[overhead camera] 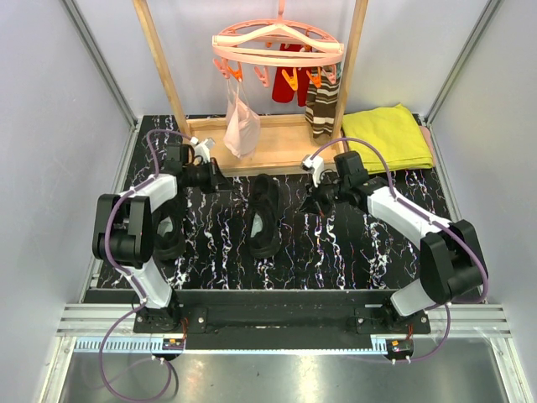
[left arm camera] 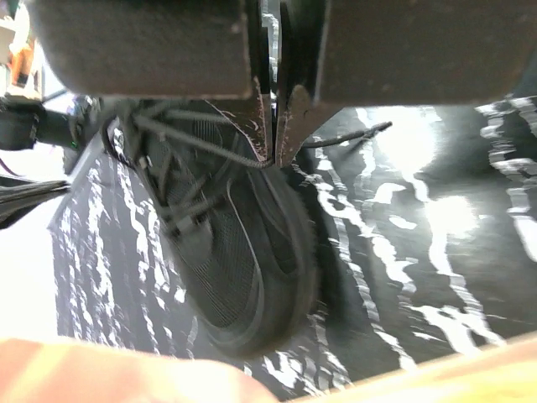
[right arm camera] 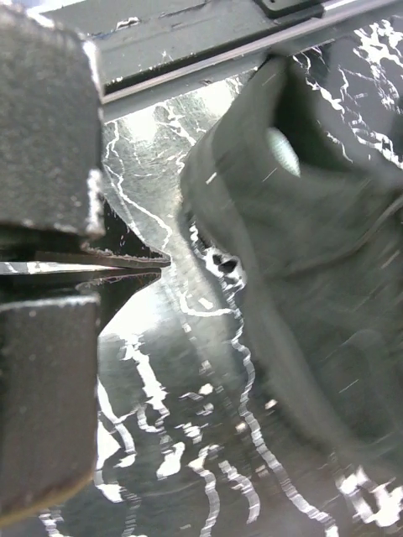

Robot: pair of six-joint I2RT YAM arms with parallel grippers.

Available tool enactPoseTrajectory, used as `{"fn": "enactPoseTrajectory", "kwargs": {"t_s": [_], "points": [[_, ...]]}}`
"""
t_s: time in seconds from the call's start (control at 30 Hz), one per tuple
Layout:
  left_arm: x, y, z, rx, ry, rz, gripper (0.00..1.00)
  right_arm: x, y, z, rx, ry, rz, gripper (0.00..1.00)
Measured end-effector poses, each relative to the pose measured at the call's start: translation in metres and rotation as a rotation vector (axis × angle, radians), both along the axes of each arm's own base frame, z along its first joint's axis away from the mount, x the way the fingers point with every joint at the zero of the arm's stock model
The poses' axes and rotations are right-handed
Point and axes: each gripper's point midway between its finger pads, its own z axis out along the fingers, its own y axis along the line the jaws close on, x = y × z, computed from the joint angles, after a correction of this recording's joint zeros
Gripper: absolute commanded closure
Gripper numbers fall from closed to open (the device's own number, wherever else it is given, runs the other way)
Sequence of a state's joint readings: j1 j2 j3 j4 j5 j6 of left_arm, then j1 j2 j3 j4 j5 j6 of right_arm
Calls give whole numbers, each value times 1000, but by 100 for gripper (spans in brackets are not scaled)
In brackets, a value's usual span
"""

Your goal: Tie the shoes

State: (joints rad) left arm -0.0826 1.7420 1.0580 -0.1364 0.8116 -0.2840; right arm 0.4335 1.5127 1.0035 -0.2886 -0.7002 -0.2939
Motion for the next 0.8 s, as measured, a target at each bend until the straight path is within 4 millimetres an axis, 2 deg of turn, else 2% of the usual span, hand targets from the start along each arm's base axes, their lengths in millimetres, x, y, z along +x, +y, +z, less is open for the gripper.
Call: {"fn": "enactPoseTrajectory", "kwargs": {"t_s": [0.13, 0.27, 0.37, 0.4, 0.43, 0.53, 0.67, 0.8], "points": [[8, 13, -2, 26, -17, 37, 100, 1, -10, -1, 4, 54, -55, 100], [9, 13, -1, 28, -25, 32, 100, -4, -8, -1, 18, 90, -51, 100], [5, 3, 1, 21, -28, 3, 100, -5, -7, 1, 24, 100, -46, 84], [3, -1, 1, 17, -28, -10, 100, -4, -5, 2, 30, 105, -42, 75], [0, -6, 2, 12, -27, -26, 100, -2, -3, 3, 33, 108, -38, 59], [-7, -20, 3, 3, -28, -68, 100, 6, 2, 9, 45, 118, -40, 38], [-11, -28, 5, 1, -34, -90, 100, 20, 11, 20, 72, 105, -28, 30], [-12, -34, 7, 0, -46, -104, 100, 33, 23, 29, 81, 52, 12, 30]]}}
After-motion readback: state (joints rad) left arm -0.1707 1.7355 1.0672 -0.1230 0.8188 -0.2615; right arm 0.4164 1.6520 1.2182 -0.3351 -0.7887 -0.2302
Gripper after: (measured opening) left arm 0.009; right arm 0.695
